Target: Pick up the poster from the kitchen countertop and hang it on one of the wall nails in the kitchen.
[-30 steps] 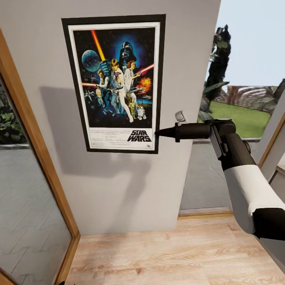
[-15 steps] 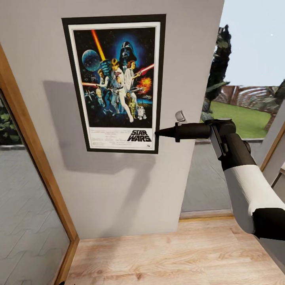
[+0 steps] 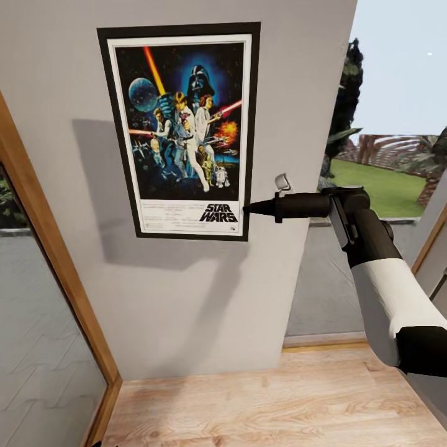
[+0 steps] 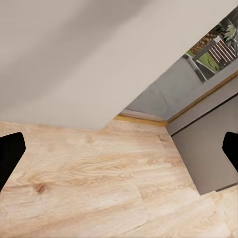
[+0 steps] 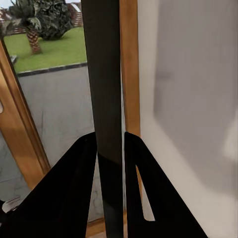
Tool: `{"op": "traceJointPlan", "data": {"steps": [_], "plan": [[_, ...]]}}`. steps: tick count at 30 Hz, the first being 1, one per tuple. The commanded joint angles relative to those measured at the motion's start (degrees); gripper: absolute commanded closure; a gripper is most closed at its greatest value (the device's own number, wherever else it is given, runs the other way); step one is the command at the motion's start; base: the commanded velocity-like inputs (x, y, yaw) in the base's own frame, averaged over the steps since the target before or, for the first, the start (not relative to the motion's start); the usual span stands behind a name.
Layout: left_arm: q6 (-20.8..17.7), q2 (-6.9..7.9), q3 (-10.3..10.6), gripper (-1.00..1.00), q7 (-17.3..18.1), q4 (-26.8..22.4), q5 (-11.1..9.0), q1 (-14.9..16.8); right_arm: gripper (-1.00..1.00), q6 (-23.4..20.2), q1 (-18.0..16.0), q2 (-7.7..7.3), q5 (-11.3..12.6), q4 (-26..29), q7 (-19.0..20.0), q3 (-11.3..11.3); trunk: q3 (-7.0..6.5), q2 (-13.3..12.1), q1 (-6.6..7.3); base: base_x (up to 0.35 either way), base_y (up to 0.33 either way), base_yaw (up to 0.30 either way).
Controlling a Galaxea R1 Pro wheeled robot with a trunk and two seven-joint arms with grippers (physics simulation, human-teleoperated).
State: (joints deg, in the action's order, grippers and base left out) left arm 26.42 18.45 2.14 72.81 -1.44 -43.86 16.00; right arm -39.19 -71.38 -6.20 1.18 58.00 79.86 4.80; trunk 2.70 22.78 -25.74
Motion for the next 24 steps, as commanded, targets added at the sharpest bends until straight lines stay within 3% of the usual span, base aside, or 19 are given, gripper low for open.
{"op": "traceJointPlan", "data": {"steps": [1,24], "plan": [[0.30,0.01,0.23,-1.00,0.14,0.03,-0.26,0.04,1.00,-0.72,-0.07,-0.04,0.16,0.00,0.17,0.10,0.14,0.13,-0.04,0.019,0.000,0.000],[0.30,0.01,0.23,-1.00,0.14,0.03,-0.26,0.03,1.00,-2.99,-0.08,-0.04,0.13,-0.57,-0.12,0.07,0.14,0.13,-0.04,0.002,0.000,0.000]]}}
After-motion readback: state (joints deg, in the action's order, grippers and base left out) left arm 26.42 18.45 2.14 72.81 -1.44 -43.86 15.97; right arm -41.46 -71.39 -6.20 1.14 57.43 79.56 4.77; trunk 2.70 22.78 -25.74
